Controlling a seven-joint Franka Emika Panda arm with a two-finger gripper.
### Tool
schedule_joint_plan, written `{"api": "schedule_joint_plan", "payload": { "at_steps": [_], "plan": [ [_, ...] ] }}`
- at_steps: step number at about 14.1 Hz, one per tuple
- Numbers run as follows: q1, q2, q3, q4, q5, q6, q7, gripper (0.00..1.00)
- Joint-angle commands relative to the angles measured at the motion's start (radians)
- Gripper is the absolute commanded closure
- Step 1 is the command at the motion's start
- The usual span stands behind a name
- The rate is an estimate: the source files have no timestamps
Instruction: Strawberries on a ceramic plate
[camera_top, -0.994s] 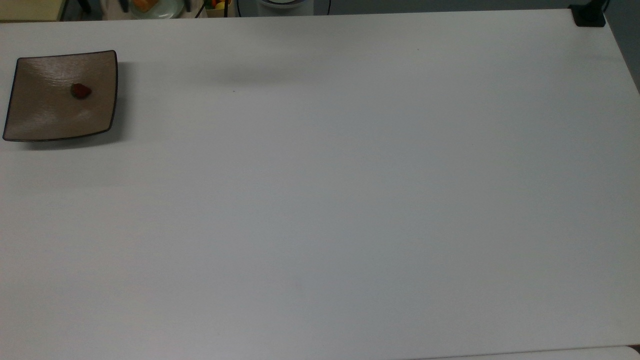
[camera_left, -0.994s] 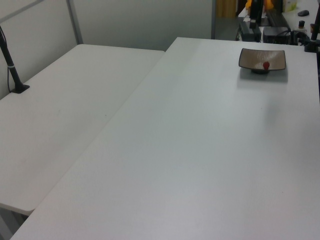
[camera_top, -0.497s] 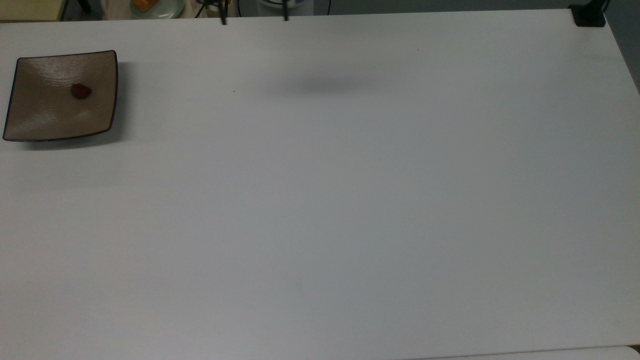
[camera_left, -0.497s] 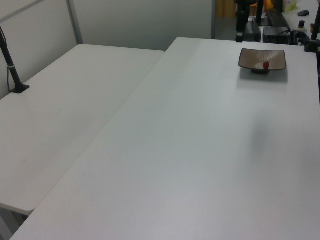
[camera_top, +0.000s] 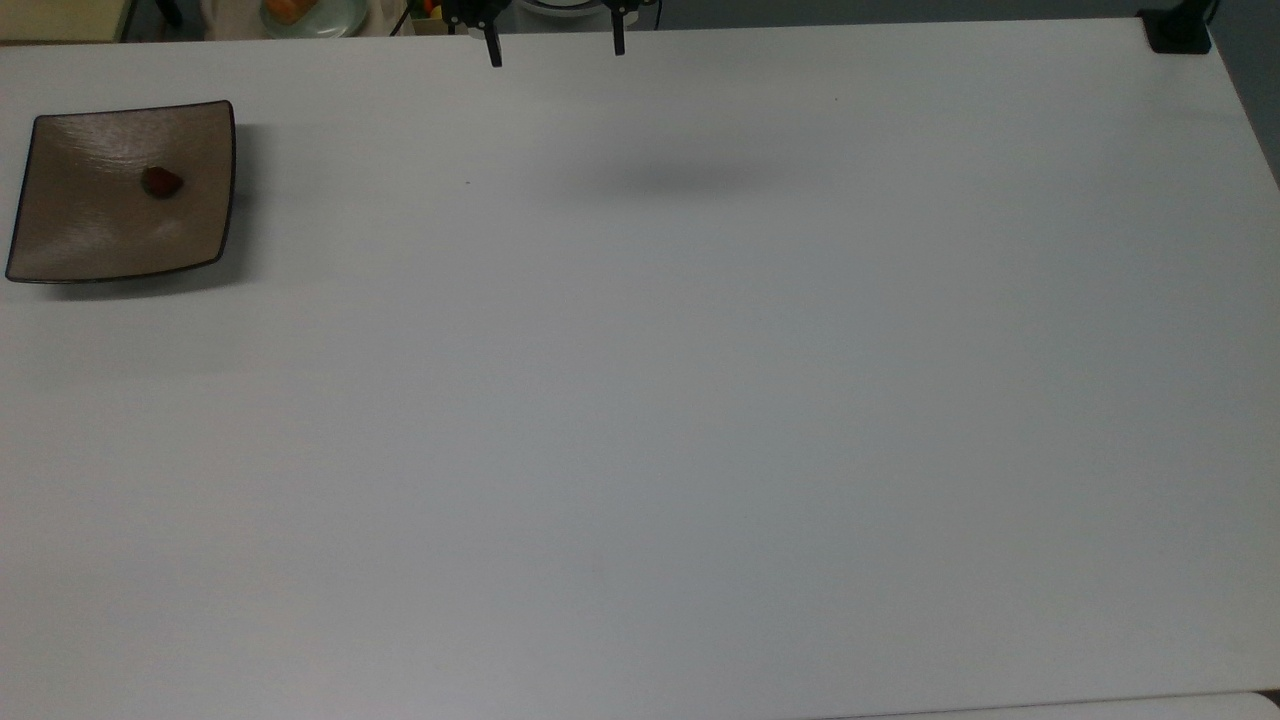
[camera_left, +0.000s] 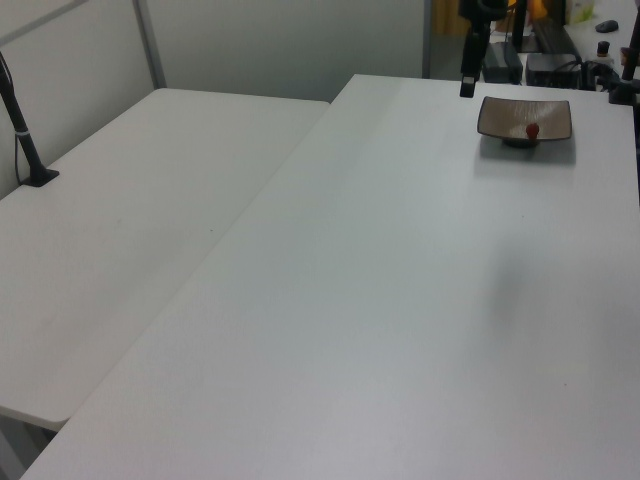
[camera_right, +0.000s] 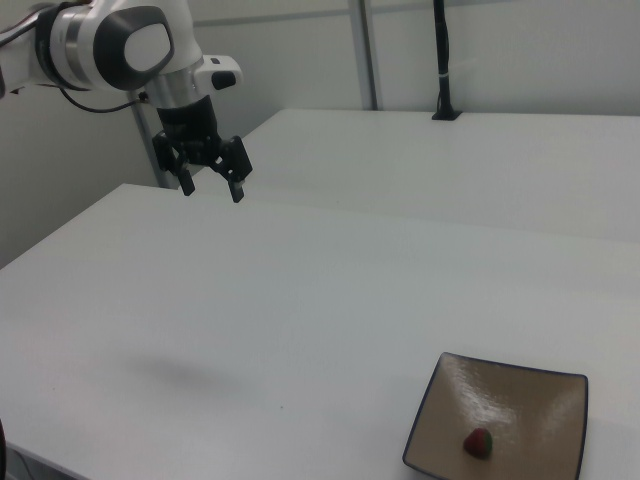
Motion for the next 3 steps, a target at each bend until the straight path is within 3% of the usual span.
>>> {"api": "schedule_joint_plan", "payload": {
  "at_steps": [1,3],
  "plan": [
    [-0.002,-0.017,0.001,-0.024,0.019,0.021,0.012,0.00],
    [-0.002,-0.017,0.001,-0.026,0.019,0.017,0.012,0.00]
  ]
}}
